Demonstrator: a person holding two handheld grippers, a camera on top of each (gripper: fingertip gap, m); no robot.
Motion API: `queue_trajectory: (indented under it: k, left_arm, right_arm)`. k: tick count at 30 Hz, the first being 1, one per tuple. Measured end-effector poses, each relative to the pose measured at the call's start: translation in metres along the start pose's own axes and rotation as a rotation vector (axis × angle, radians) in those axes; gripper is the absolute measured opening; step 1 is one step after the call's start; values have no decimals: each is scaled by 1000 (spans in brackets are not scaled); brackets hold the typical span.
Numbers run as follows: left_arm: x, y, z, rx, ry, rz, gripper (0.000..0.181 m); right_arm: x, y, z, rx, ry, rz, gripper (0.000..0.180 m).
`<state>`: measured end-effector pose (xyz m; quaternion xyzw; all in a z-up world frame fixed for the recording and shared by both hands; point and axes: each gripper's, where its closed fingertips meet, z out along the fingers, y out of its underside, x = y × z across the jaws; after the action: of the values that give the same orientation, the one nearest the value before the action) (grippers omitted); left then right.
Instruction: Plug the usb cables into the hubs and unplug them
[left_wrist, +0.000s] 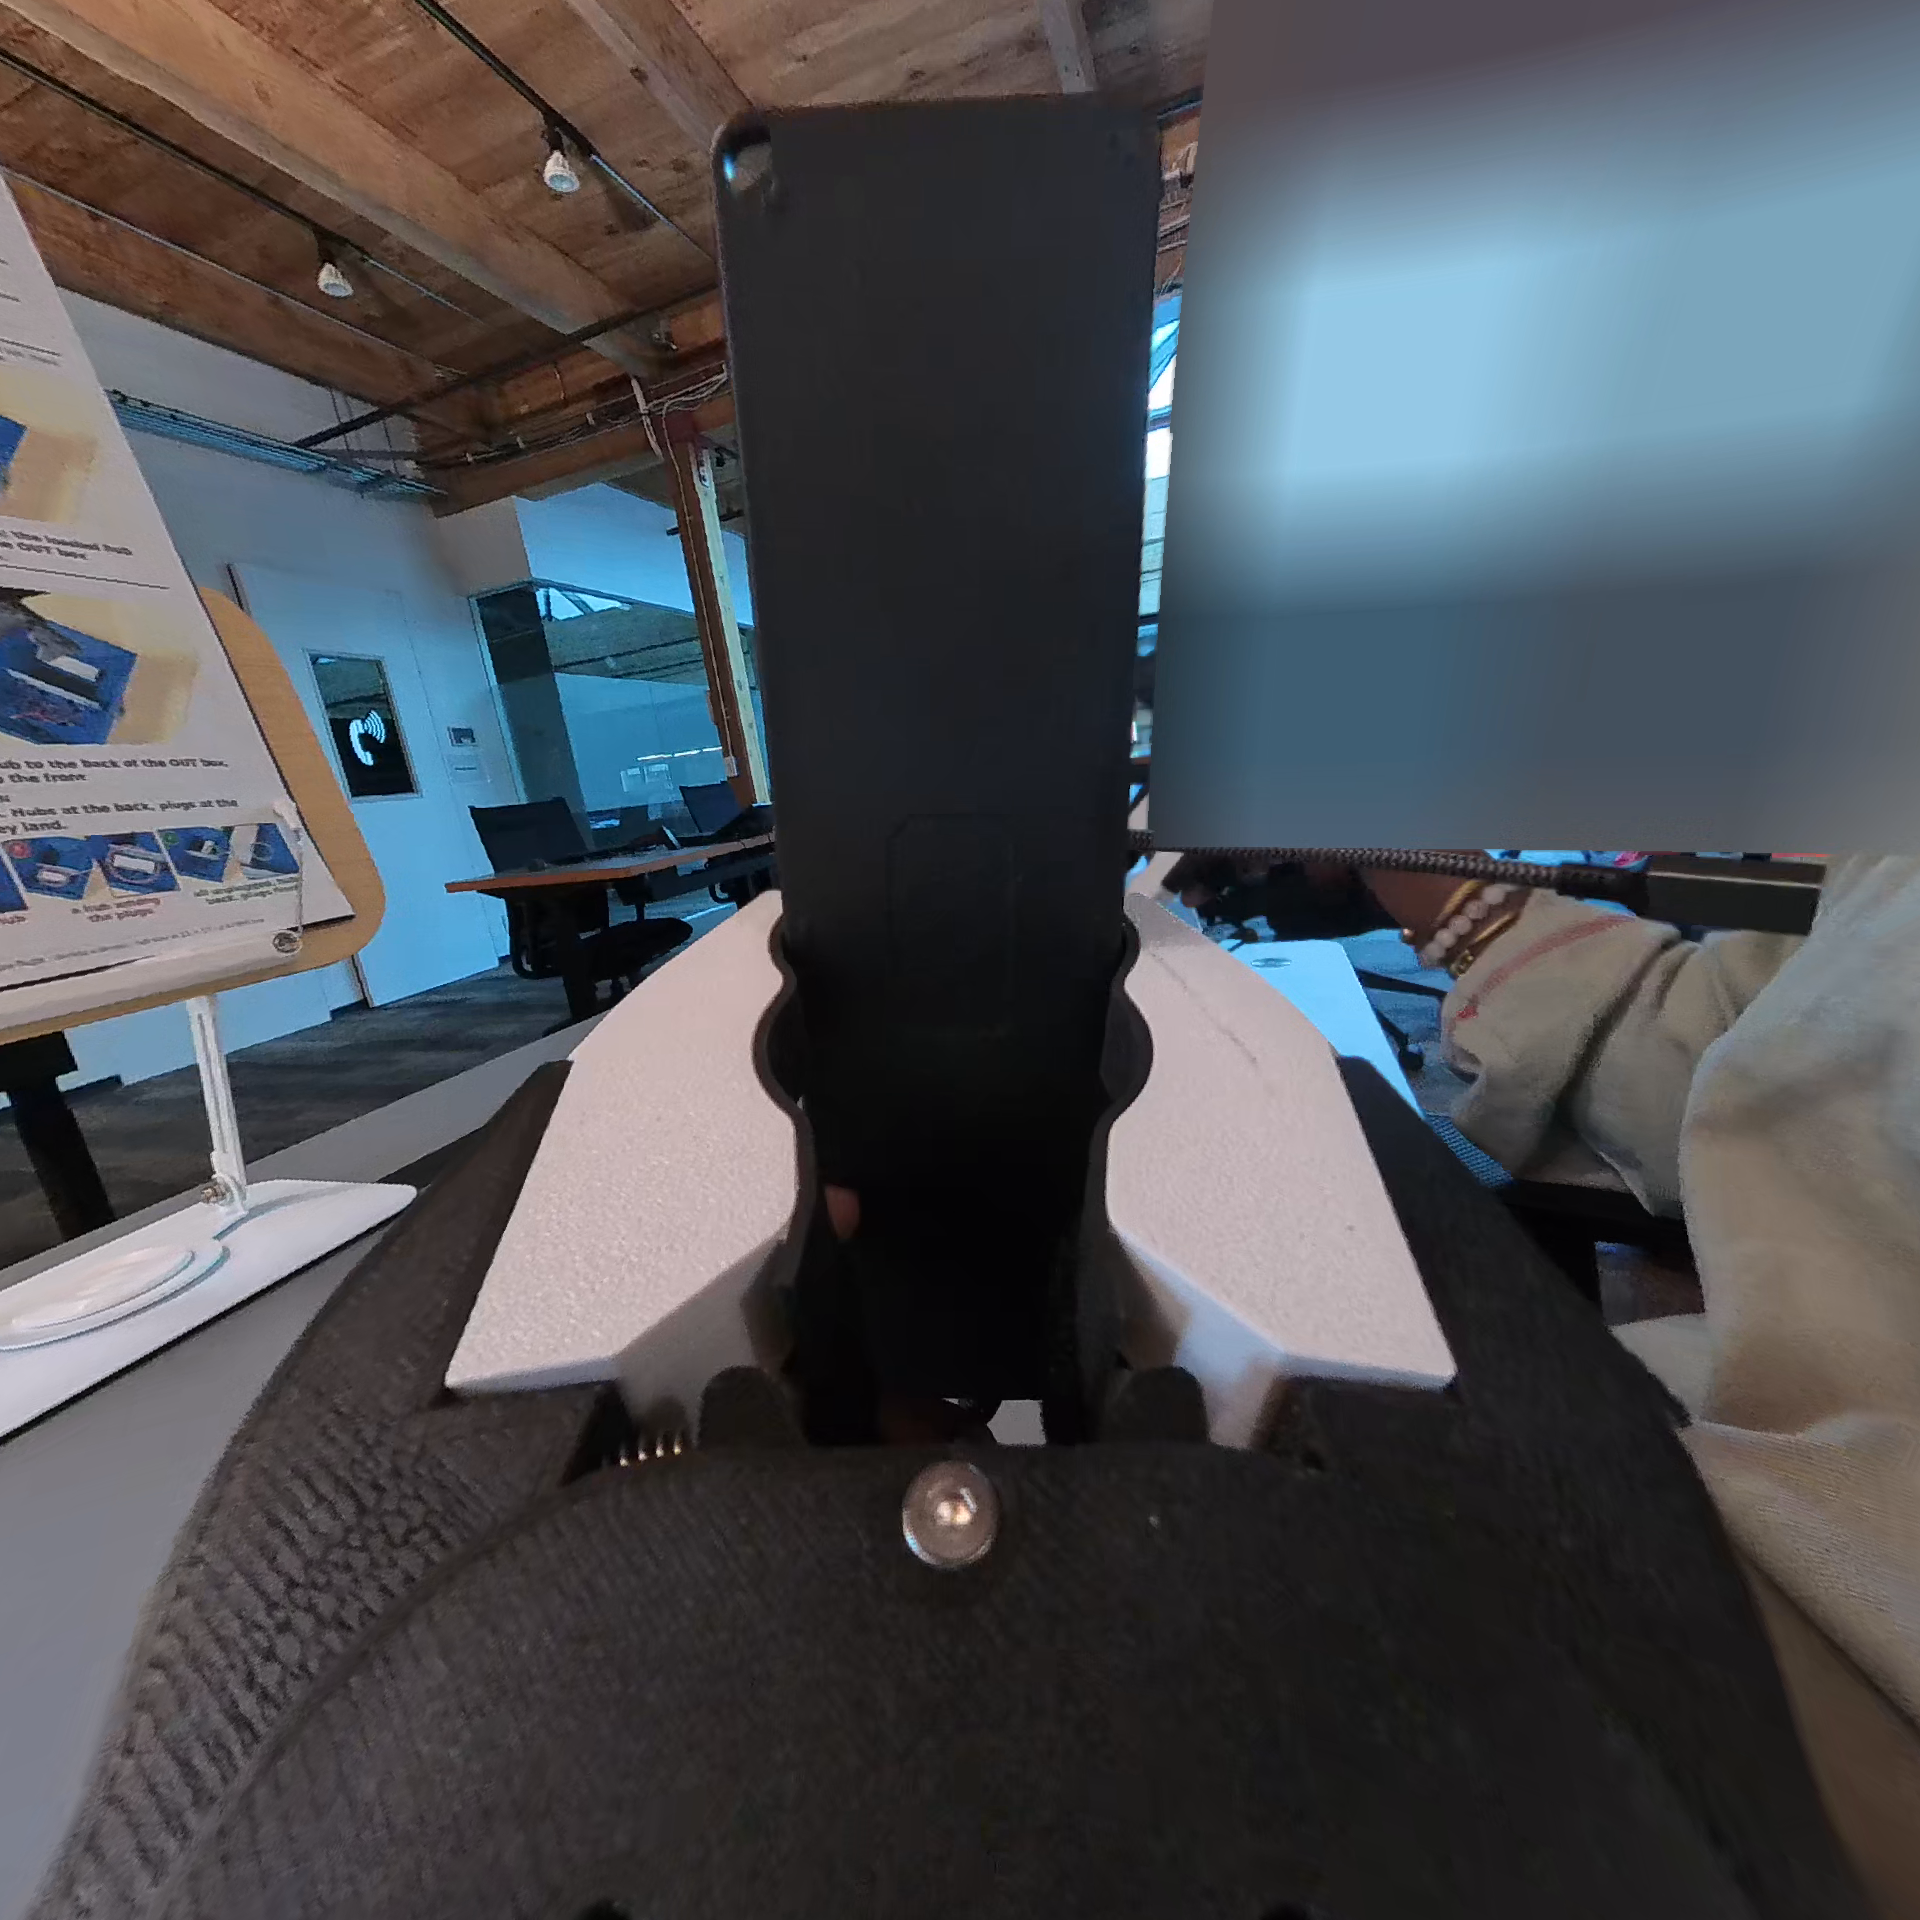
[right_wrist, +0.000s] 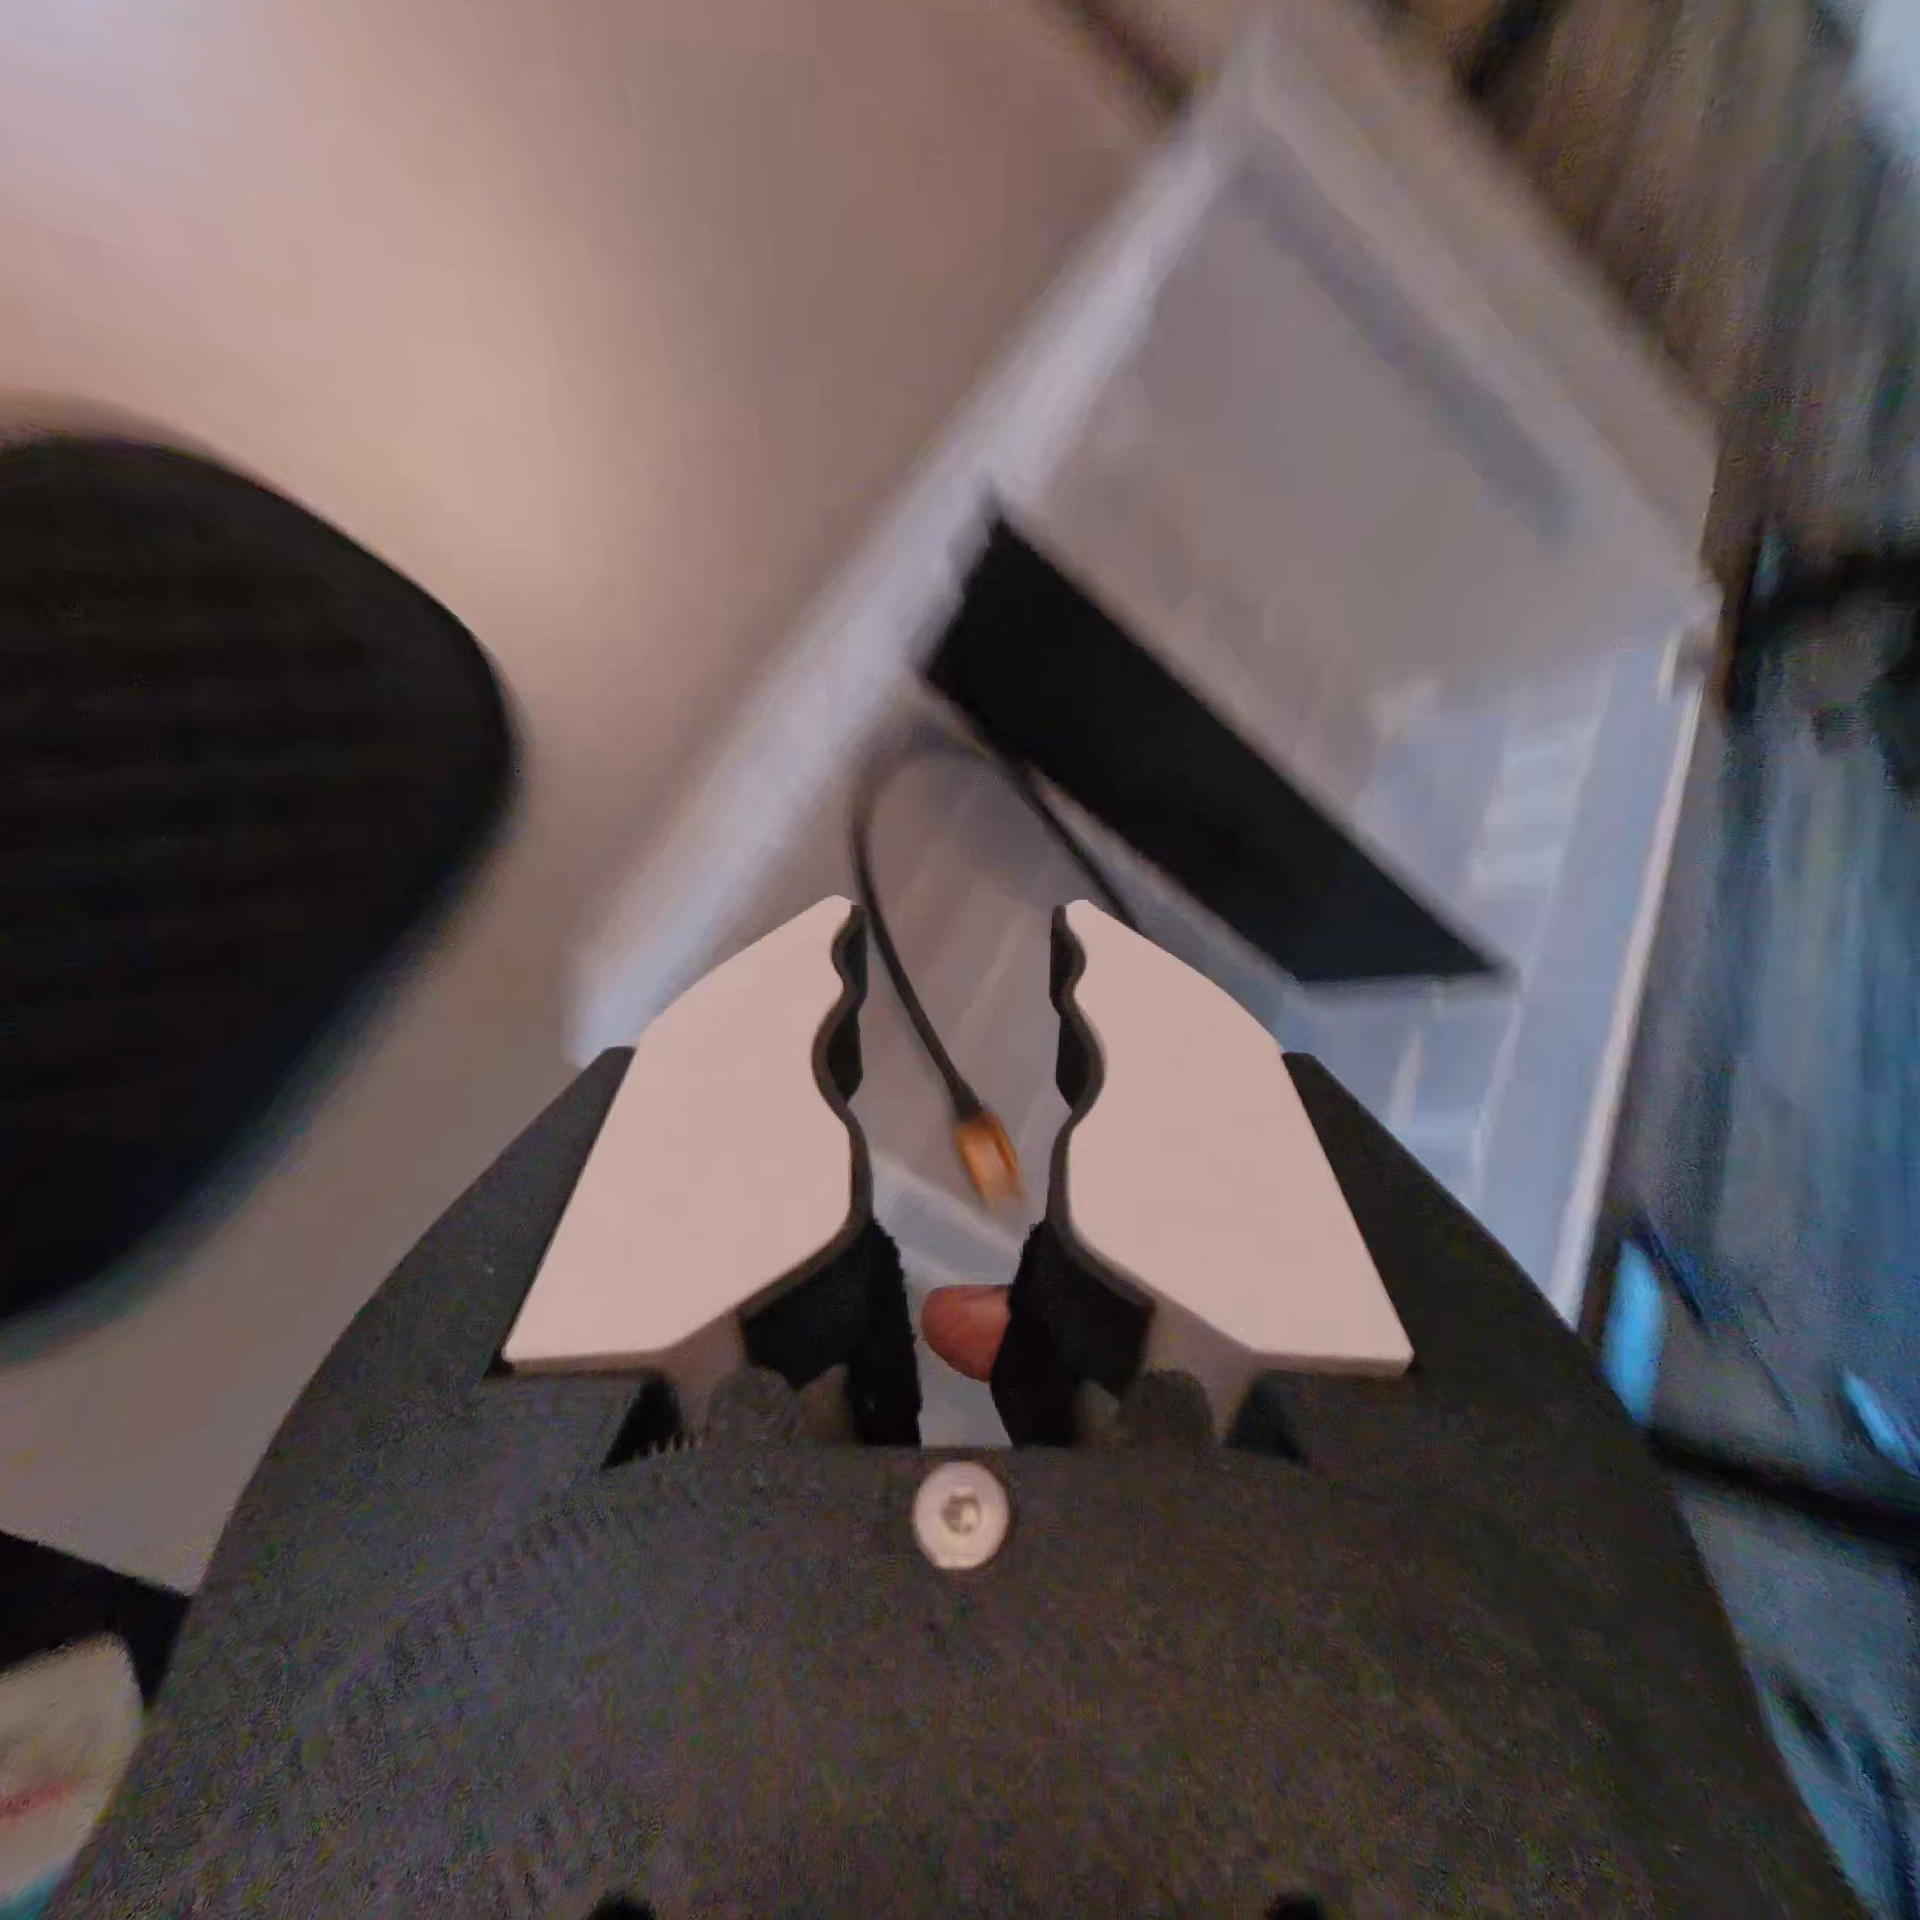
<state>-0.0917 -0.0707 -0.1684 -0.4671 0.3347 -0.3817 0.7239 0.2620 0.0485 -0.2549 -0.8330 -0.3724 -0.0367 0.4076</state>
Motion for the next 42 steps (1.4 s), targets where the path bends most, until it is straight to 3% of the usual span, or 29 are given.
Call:
queue_trajectory:
  k: [1, 4, 6, 10, 15, 19, 22, 27, 31, 34, 42]
  left_arm:
    - [-1, 0, 0, 4, -3, -4, 55]
    - [-2, 0, -1, 2, -5, -2, 55]
    - [-1, 2, 0, -11, -2, 11, 55]
    - [5, 9, 2, -55, 20, 42, 55]
    - [15, 19, 7, -114, 63, 86, 55]
    - [22, 24, 8, -142, 96, 114, 55]
    - [25, 28, 9, -165, 113, 132, 55]
    - [22, 36, 10, -236, 83, 250, 55]
    - [29, 40, 12, -298, 100, 337, 70]
    - [34, 41, 14, -308, 95, 453, 64]
    - [45, 39, 16, -339, 139, 536, 64]
  right_arm:
    - [-17, -30, -11, 183, -61, -10, 35]
    - [-88, -114, -65, 745, -319, -74, 44]
    - [-136, -142, -91, 917, -504, -151, 51]
    - [-200, -170, -89, 871, -585, -397, 60]
    - [-262, -194, -75, 756, -710, -639, 43]
    - [-299, -205, -61, 709, -821, -726, 34]
    - [-314, -203, -54, 668, -875, -762, 17]
    - [-312, -199, -51, 641, -749, -839, 17]
    - [-315, -193, -49, 609, -621, -950, 17]
    - [-321, -190, -52, 625, -602, -994, 17]
    - [-320, -184, -62, 649, -540, -1056, 17]
